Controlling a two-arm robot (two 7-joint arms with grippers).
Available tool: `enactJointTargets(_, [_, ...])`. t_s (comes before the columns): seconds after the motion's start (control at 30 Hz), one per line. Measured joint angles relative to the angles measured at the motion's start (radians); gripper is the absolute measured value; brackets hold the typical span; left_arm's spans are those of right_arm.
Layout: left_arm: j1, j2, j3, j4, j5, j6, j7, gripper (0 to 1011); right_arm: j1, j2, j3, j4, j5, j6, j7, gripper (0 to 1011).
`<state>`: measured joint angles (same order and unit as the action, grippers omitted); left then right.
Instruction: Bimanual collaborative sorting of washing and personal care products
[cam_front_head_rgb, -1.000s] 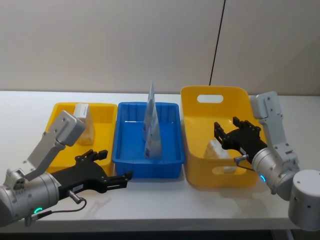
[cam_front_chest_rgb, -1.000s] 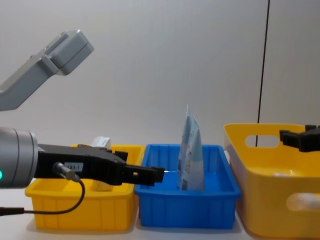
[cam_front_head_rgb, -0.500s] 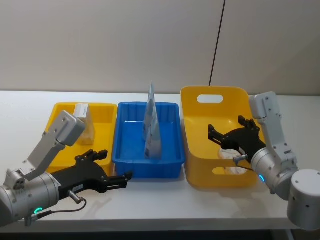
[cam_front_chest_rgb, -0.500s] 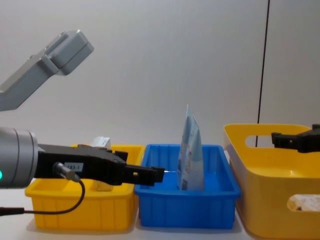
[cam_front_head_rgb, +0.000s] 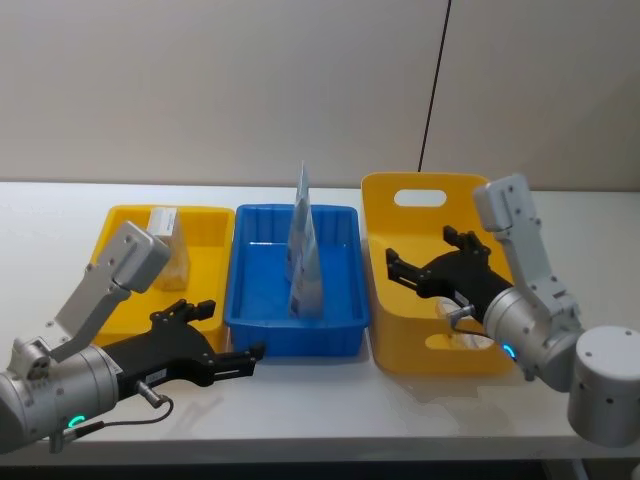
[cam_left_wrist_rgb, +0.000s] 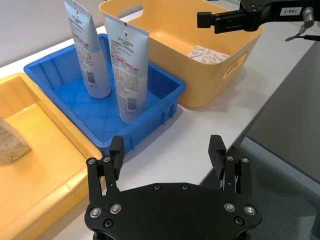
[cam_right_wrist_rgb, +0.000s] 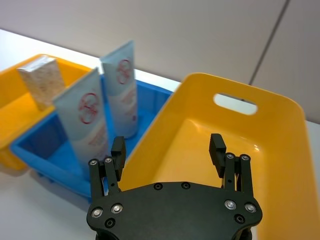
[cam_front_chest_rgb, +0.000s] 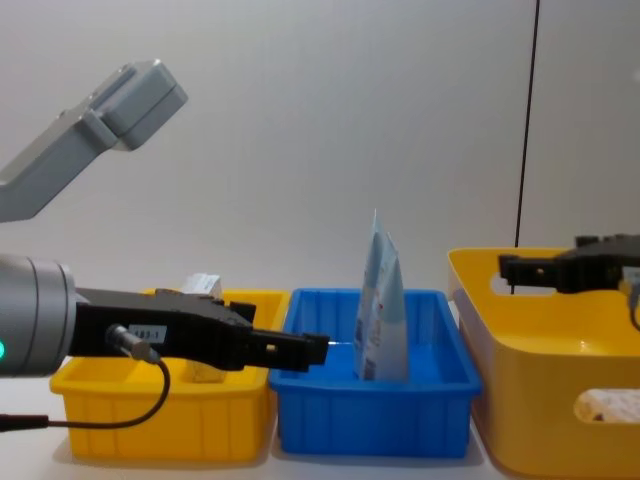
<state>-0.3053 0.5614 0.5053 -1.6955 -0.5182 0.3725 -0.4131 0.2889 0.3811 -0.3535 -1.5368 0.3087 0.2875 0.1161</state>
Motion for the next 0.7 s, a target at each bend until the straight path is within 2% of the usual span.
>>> enactJointTargets(0.33, [0.0, 0.0, 0.0, 0.0, 0.0, 0.0, 0.0, 1001, 0.036, -0.002, -0.037, -0.02, 0.017, 0.027, 0.096, 1002])
enactJointTargets(0.7, [0.0, 0.0, 0.0, 0.0, 0.0, 0.0, 0.0, 1001, 0.104, -0.033, -0.102, -0.019, 0.041, 0.082, 0.203, 1002])
